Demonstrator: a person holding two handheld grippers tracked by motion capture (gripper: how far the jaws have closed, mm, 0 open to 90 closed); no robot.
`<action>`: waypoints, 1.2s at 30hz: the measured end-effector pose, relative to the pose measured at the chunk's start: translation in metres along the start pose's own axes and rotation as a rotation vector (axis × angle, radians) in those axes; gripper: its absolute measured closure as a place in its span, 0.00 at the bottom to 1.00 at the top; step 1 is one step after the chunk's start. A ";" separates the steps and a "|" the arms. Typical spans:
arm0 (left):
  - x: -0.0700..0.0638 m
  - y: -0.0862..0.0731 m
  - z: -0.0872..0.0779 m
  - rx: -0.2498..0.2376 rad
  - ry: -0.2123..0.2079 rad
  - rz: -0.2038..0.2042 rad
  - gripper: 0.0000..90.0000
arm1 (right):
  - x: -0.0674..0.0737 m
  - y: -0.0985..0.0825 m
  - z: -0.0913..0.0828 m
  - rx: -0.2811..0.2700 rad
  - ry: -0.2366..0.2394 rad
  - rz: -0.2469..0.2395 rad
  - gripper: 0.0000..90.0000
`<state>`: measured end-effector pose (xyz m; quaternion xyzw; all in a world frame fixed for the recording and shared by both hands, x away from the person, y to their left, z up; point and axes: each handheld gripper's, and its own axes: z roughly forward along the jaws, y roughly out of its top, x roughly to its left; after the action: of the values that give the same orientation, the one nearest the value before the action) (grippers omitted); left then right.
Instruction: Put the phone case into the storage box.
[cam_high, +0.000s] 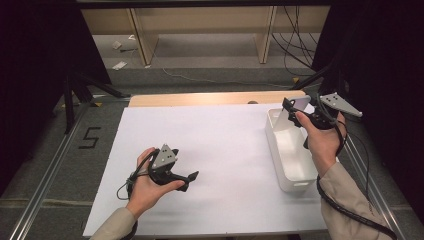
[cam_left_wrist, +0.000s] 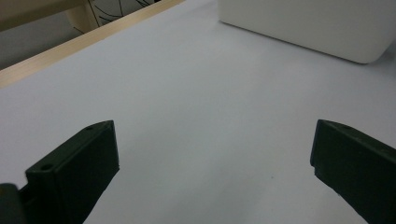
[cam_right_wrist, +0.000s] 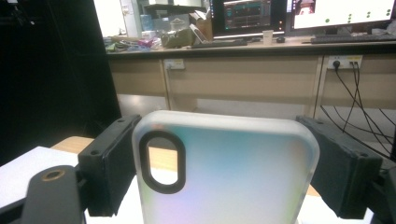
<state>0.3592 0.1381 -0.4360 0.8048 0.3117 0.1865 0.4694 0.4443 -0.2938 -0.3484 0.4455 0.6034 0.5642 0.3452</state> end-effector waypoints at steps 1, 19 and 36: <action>0.000 0.000 0.000 0.000 0.000 0.000 0.01 | 0.000 0.000 0.000 0.001 -0.001 0.001 0.20; 0.000 0.000 0.000 0.000 0.000 0.000 0.01 | -0.004 -0.003 0.001 0.014 -0.020 -0.004 0.20; 0.000 0.000 0.000 0.003 0.000 0.002 0.01 | -0.007 -0.006 0.004 0.030 -0.029 -0.012 0.20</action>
<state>0.3594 0.1382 -0.4363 0.8058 0.3111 0.1865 0.4681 0.4497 -0.2986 -0.3557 0.4551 0.6093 0.5465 0.3506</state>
